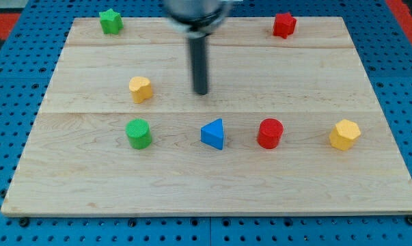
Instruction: Push red star below to the blue cube
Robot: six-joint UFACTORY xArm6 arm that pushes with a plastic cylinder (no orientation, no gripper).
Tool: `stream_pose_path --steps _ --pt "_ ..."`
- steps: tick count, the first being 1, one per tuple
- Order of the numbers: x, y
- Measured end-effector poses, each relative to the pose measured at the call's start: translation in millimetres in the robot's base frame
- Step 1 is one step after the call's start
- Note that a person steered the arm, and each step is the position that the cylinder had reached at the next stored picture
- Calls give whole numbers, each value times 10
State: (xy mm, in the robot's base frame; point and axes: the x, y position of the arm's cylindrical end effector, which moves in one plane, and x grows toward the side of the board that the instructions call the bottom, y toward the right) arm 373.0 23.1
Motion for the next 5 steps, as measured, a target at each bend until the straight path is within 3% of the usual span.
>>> stream_pose_path --steps 2,3,4,5 --pt "-1112 2295" --pt "-1543 2179" --pt "-1591 1190" --pt "-1588 880"
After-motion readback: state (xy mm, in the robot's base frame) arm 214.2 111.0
